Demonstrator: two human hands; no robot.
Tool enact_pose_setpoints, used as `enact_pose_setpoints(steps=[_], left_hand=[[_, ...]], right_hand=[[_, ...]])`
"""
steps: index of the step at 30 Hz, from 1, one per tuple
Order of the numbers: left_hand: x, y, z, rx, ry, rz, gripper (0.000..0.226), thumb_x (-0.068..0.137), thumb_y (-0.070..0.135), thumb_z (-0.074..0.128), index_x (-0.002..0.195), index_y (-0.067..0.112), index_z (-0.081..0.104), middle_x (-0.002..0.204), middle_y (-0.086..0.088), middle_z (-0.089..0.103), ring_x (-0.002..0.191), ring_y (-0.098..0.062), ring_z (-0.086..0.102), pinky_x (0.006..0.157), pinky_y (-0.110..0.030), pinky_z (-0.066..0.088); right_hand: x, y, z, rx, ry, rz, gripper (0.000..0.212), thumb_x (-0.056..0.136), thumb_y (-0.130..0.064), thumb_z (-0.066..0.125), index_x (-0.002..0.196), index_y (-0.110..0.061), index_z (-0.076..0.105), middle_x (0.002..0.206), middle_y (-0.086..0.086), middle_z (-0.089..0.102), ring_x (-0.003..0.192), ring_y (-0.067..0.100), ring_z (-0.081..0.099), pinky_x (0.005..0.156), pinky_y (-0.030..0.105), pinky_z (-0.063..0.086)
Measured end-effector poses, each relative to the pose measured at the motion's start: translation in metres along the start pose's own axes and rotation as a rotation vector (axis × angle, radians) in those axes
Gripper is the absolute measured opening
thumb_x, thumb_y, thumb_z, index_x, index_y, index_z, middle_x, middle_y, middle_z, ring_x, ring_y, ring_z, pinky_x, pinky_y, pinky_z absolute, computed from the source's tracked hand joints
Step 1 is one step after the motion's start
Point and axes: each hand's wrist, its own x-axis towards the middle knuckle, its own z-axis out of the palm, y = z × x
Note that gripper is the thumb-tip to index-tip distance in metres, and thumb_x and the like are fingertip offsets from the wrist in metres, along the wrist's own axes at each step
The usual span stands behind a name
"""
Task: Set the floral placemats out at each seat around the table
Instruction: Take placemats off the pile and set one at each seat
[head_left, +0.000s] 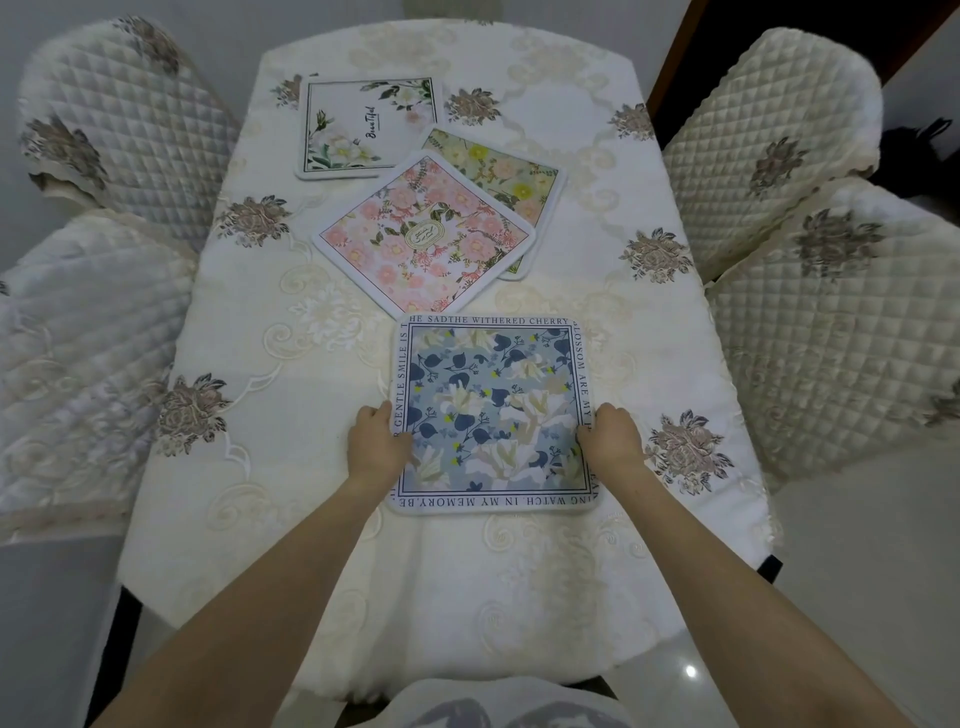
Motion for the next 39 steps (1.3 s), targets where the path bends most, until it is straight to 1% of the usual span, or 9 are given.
enact_pose_setpoints(steps=[3, 7, 12, 15, 18, 20, 26, 33, 39], left_hand=[[0.003, 0.000, -0.002, 0.006, -0.011, -0.008, 0.023, 0.086, 0.009, 0.057, 0.108, 0.002, 0.058, 0.105, -0.022, 0.051, 0.092, -0.034, 0.054, 0.072, -0.032, 0.040], [0.006, -0.003, -0.003, -0.051, -0.023, -0.015, 0.012, 0.082, 0.003, 0.055, 0.091, 0.001, 0.062, 0.095, -0.025, 0.060, 0.080, -0.037, 0.059, 0.065, -0.033, 0.043], [0.005, -0.002, 0.001, -0.074, 0.006, -0.052, 0.021, 0.082, 0.005, 0.058, 0.102, 0.000, 0.061, 0.100, -0.025, 0.055, 0.083, -0.037, 0.057, 0.071, -0.037, 0.046], [0.008, 0.001, 0.001, -0.086, 0.007, -0.066, 0.029, 0.083, 0.010, 0.063, 0.108, -0.001, 0.055, 0.107, -0.024, 0.052, 0.091, -0.036, 0.056, 0.078, -0.040, 0.046], [0.014, 0.007, -0.001, -0.071, 0.072, -0.045, 0.043, 0.083, 0.012, 0.065, 0.120, -0.002, 0.048, 0.116, -0.023, 0.049, 0.104, -0.036, 0.052, 0.088, -0.041, 0.043], [0.020, 0.015, -0.003, -0.114, 0.113, -0.001, 0.046, 0.084, 0.013, 0.064, 0.124, -0.001, 0.046, 0.119, -0.021, 0.049, 0.107, -0.032, 0.051, 0.092, -0.040, 0.044], [0.056, 0.042, -0.016, -0.243, 0.139, 0.059, 0.039, 0.086, 0.017, 0.062, 0.122, 0.005, 0.050, 0.117, -0.014, 0.051, 0.103, -0.026, 0.053, 0.084, -0.031, 0.044], [0.121, 0.049, -0.027, -0.259, 0.168, 0.074, 0.036, 0.088, 0.019, 0.061, 0.119, 0.006, 0.050, 0.115, -0.012, 0.051, 0.099, -0.024, 0.054, 0.081, -0.028, 0.042], [0.174, 0.047, -0.032, -0.282, 0.168, -0.045, 0.051, 0.087, 0.018, 0.061, 0.132, 0.002, 0.042, 0.119, -0.014, 0.051, 0.105, -0.027, 0.054, 0.083, -0.030, 0.040]], right_hand=[[0.002, 0.001, 0.001, 0.049, 0.012, 0.008, 0.012, 0.091, -0.012, 0.052, 0.086, -0.008, 0.042, 0.103, 0.024, 0.055, 0.077, 0.026, 0.046, 0.063, 0.032, 0.036], [0.007, 0.007, -0.003, 0.131, 0.012, 0.014, 0.012, 0.089, -0.009, 0.054, 0.083, -0.006, 0.045, 0.086, 0.017, 0.054, 0.072, 0.025, 0.049, 0.059, 0.030, 0.036], [0.009, 0.007, -0.006, 0.113, -0.020, 0.002, 0.012, 0.088, -0.007, 0.055, 0.082, -0.006, 0.045, 0.084, 0.017, 0.053, 0.070, 0.025, 0.049, 0.050, 0.029, 0.031], [0.011, 0.001, -0.009, 0.052, -0.003, -0.039, 0.011, 0.086, -0.003, 0.054, 0.095, -0.003, 0.050, 0.100, 0.022, 0.055, 0.081, 0.030, 0.053, 0.061, 0.031, 0.039], [0.015, -0.014, -0.011, -0.039, 0.084, -0.208, 0.042, 0.082, 0.004, 0.051, 0.123, 0.001, 0.046, 0.120, 0.023, 0.049, 0.105, 0.038, 0.050, 0.081, 0.040, 0.045], [0.019, -0.030, -0.013, -0.004, 0.125, -0.296, 0.047, 0.083, 0.001, 0.050, 0.130, -0.002, 0.044, 0.126, 0.020, 0.048, 0.113, 0.036, 0.047, 0.087, 0.040, 0.045], [0.044, -0.084, -0.017, 0.125, 0.138, -0.436, 0.046, 0.090, -0.012, 0.054, 0.135, -0.008, 0.043, 0.135, 0.013, 0.048, 0.124, 0.028, 0.045, 0.097, 0.036, 0.041], [0.091, -0.148, -0.014, 0.134, 0.126, -0.519, 0.044, 0.091, -0.015, 0.055, 0.134, -0.011, 0.045, 0.136, 0.009, 0.048, 0.125, 0.025, 0.044, 0.098, 0.037, 0.042], [0.134, -0.180, 0.000, -0.072, 0.033, -0.659, 0.048, 0.095, -0.014, 0.046, 0.142, -0.015, 0.037, 0.150, 0.009, 0.035, 0.138, 0.030, 0.029, 0.109, 0.042, 0.035]])
